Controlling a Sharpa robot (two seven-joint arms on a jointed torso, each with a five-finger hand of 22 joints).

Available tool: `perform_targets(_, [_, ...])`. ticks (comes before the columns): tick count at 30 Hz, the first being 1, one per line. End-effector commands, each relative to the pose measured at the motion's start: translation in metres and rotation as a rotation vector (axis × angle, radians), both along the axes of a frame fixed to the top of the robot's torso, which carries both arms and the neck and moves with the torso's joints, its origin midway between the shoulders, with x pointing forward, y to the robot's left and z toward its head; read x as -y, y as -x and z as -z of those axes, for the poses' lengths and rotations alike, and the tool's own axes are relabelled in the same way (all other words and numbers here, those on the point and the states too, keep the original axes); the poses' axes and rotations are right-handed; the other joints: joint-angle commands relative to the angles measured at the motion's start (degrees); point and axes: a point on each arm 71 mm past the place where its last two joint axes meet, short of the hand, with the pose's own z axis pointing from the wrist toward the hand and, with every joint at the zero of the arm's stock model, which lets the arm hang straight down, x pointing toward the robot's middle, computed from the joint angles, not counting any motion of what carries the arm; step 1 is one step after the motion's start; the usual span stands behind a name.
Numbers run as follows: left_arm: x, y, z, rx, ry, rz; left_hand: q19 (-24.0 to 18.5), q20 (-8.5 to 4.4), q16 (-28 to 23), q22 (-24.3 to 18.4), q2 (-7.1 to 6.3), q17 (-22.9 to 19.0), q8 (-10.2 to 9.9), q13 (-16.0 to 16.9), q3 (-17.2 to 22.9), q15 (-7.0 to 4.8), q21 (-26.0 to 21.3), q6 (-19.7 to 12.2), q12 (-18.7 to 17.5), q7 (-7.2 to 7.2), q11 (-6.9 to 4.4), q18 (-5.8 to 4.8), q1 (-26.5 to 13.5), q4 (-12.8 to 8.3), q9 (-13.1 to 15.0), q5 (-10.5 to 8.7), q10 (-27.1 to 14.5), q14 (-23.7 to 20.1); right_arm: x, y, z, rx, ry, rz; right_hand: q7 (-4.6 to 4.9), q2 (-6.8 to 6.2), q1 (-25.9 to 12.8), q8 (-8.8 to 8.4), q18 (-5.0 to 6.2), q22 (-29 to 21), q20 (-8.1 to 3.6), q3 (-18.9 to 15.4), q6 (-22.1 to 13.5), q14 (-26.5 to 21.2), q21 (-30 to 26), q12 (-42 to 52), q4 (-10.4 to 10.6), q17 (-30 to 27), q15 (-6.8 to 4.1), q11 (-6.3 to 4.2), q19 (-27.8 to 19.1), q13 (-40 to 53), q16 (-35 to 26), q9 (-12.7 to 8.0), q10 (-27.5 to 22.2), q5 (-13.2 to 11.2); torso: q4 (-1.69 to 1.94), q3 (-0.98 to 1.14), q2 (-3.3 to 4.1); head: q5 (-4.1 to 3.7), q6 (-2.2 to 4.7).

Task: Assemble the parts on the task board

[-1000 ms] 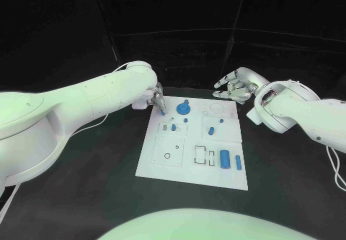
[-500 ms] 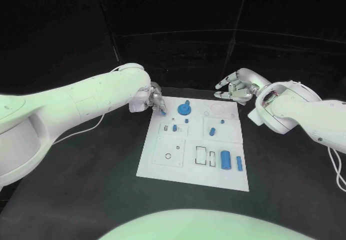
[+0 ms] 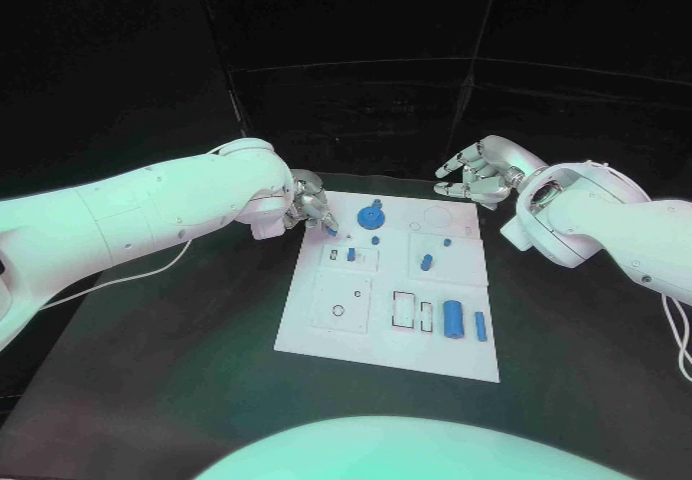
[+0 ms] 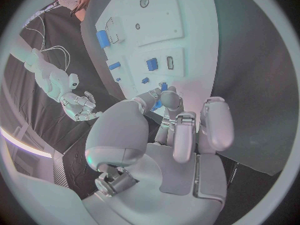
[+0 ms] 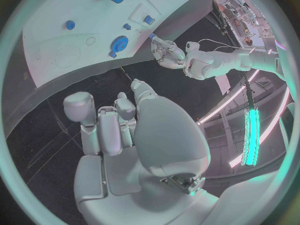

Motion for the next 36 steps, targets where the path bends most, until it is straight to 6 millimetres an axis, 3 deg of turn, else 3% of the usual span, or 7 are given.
perform_targets(1, [-0.001, 0.005, -0.002, 0.099, 0.014, -0.02, 0.2, -0.11, 0.2, 0.2, 0.03, 15.1, 0.3, -0.1, 6.9, -0.21, 0.0, 0.4, -0.3, 0.0, -0.03, 0.31, -0.5, -6.4, 0.0, 0.16, 0.4, 6.2, 0.0, 0.0, -0.001, -0.002, 0.004, -0.002, -0.08, -0.19, 0.6, 0.26, 0.79, -0.1, -0.05, 0.1, -0.3, 2.3, -0.4, 0.4, 0.4, 0.0, -0.33, 0.0, 0.4, -0.1, -0.3, -0.1, -0.2, 0.5, 0.14, 0.04, -0.01, -0.08, -0.04])
perform_targets(8, [-0.004, 0.022, 0.008, 0.164, -0.049, 0.021, 0.5, -0.25, 0.2, 0.7, -0.65, 15.1, 0.7, -0.1, 8.3, -0.35, 0.4, 0.6, -0.3, -0.17, -0.19, 0.19, -1.2, -6.4, 0.1, 0.16, 0.8, 6.2, 0.0, -0.001, -0.001, -0.002, 0.004, -0.003, -0.08, -0.19, 0.6, 0.26, 0.79, -0.1, -0.05, 0.1, -0.3, 2.3, -0.4, 0.4, 0.4, 0.0, -0.33, 0.0, 0.4, -0.1, -0.3, -0.1, -0.2, 0.5, -0.07, 0.01, 0.07, 0.3, -0.02])
perform_targets(13, [-0.003, 0.028, 0.014, 0.17, -0.058, 0.032, 0.6, -0.29, 0.2, 0.8, -0.85, 15.1, 0.9, 0.1, 8.7, -0.4, 0.6, 0.7, -0.1, -0.23, -0.25, 0.16, -1.5, -6.3, 0.1, 0.16, 1.0, 6.2, 0.0, -0.001, 0.0, -0.002, 0.005, -0.003, -0.08, -0.18, 0.6, 0.27, 0.79, -0.1, -0.05, 0.1, -0.3, 2.2, -0.4, 0.4, 0.4, 0.0, -0.33, 0.01, 0.4, -0.1, -0.3, -0.1, -0.2, 0.6, -0.02, -0.08, 0.07, 0.33, -0.08])
perform_targets(18, [0.001, 0.032, 0.017, 0.163, -0.06, 0.044, 0.7, -0.35, 0.2, 1.0, -1.08, 15.1, 1.2, 0.2, 9.3, -0.47, 0.6, 0.9, 0.0, -0.33, -0.33, 0.14, -1.9, -6.3, 0.2, 0.16, 1.3, 6.2, 0.0, -0.002, 0.0, -0.002, 0.005, -0.004, -0.08, -0.17, 0.6, 0.27, 0.79, -0.1, -0.05, 0.1, -0.3, 2.2, -0.4, 0.4, 0.4, 0.0, -0.33, 0.01, 0.4, -0.1, -0.4, -0.1, -0.2, 0.7, -0.17, 0.0, 0.07, 0.45, -0.19])
perform_targets(25, [0.005, 0.036, 0.021, 0.136, -0.075, 0.059, 0.7, -0.39, 0.2, 1.0, -1.24, 15.1, 1.5, 0.3, 9.6, -0.51, 0.7, 1.0, 0.1, -0.41, -0.38, 0.13, -2.2, -6.2, 0.3, 0.13, 1.4, 6.2, -0.001, -0.002, 0.0, -0.001, 0.004, -0.004, -0.07, -0.16, 0.6, 0.27, 0.79, -0.1, -0.05, 0.2, -0.3, 2.2, -0.4, 0.4, 0.5, 0.0, -0.33, 0.01, 0.4, -0.1, -0.3, -0.1, -0.2, 0.9, -0.03, -0.03, 0.06, 0.27, -0.33])
perform_targets(36, [0.01, 0.036, 0.026, 0.077, -0.114, 0.091, 0.7, -0.46, 0.2, 0.9, -1.47, 15.1, 2.0, 0.3, 9.9, -0.58, 0.5, 1.2, 0.1, -0.57, -0.49, 0.17, -2.8, -6.0, 0.4, 0.06, 1.5, 6.2, -0.002, -0.002, 0.0, -0.001, 0.004, -0.006, -0.06, -0.13, 0.6, 0.25, 0.8, -0.1, -0.05, 0.2, -0.3, 2.2, -0.4, 0.3, 0.5, 0.0, -0.32, 0.02, 0.4, -0.2, -0.4, -0.1, -0.3, 1.1, -0.13, 0.04, 0.05, 0.25, -0.42])
